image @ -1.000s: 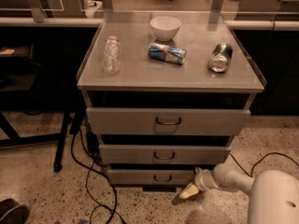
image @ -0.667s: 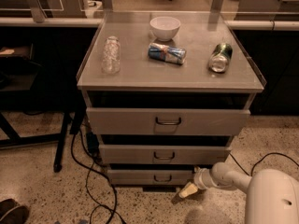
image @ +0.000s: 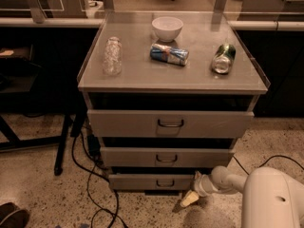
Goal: Open bottom drawer
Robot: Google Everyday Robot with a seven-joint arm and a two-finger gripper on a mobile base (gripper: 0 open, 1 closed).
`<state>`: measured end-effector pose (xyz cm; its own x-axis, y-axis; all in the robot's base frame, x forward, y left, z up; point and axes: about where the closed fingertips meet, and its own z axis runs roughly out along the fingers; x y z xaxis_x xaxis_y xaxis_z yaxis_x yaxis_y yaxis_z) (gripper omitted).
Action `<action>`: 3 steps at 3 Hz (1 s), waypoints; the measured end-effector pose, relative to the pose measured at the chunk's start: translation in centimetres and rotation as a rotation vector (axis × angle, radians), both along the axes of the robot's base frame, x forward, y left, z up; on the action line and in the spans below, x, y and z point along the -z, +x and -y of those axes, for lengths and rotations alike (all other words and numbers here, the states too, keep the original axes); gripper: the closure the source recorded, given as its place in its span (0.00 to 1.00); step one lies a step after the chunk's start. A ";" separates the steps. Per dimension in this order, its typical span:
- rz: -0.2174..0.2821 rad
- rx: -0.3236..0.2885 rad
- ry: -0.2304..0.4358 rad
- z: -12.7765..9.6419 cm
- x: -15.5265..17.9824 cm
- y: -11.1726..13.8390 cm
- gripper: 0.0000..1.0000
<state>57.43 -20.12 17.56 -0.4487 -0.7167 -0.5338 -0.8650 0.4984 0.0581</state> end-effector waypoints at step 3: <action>-0.206 -0.105 0.097 0.2 -4.8 -10.3 0.00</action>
Offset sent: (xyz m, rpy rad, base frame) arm -0.1287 -0.0161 0.0713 0.0751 0.2481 0.1606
